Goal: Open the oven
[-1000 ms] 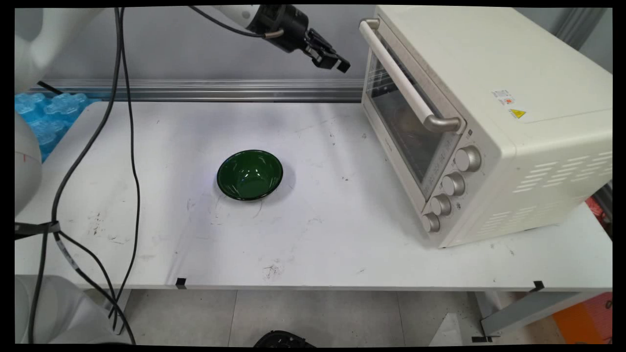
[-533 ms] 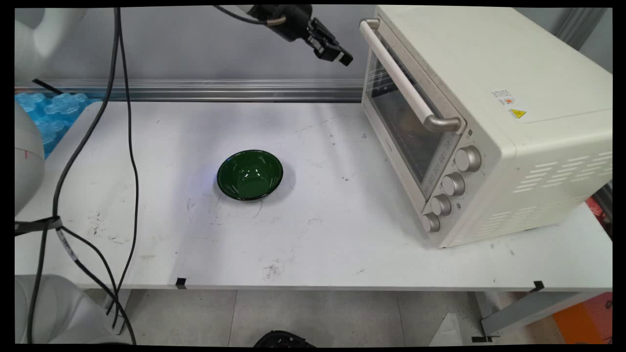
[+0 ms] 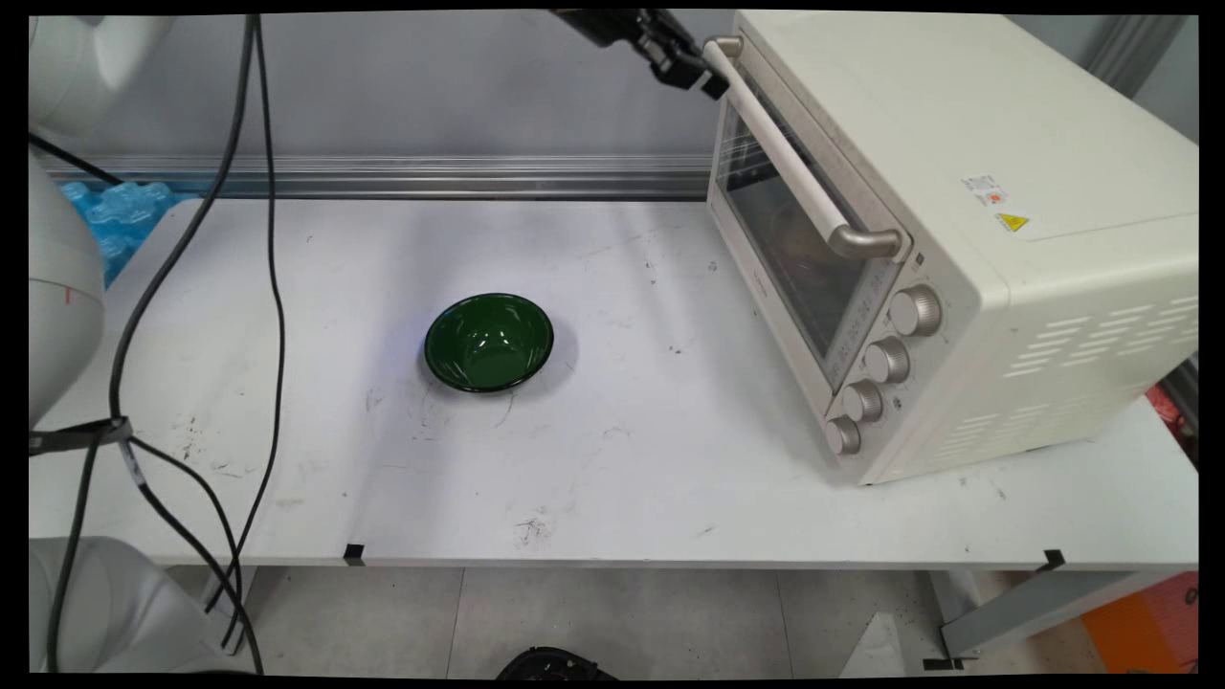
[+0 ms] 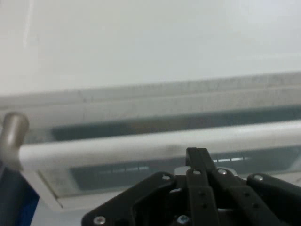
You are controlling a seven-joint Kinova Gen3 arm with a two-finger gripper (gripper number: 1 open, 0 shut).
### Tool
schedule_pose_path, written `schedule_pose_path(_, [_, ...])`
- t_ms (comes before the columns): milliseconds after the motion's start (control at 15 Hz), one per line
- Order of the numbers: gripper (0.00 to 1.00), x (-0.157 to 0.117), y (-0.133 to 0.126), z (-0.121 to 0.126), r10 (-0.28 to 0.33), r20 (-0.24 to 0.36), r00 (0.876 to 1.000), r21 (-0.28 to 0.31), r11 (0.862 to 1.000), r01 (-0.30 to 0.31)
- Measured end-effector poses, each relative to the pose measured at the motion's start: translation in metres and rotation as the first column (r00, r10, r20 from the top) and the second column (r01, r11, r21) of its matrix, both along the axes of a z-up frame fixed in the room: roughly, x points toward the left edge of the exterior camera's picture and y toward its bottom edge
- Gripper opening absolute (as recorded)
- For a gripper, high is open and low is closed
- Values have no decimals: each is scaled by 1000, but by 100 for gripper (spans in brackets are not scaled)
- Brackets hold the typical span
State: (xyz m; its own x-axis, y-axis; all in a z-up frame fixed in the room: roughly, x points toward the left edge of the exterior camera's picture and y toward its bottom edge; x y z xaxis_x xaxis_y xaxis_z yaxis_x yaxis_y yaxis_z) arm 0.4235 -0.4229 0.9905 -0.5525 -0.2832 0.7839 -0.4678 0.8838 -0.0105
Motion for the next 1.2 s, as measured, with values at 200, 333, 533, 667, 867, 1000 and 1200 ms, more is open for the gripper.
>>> schedule_pose_path(200, [0, -14, -6, 6, -7, -8, 1000, -11, 1000, 7])
schedule_pose_path(333, [0, -24, -9, 7, -9, -14, 1000, -11, 1000, 9])
schedule_pose_path(533, [0, -40, -13, 4, -7, -20, 1000, -6, 1000, 7])
schedule_pose_path(667, [0, -49, -15, -1, -3, -21, 1000, 1, 1000, 3])
schedule_pose_path(867, [0, -61, -17, -10, 3, -18, 1000, 15, 1000, -3])
schedule_pose_path(1000, [0, -67, -17, -16, 7, -14, 1000, 24, 1000, -7])
schedule_pose_path(1200, [0, -74, -16, -24, 12, -7, 1000, 36, 999, -12])
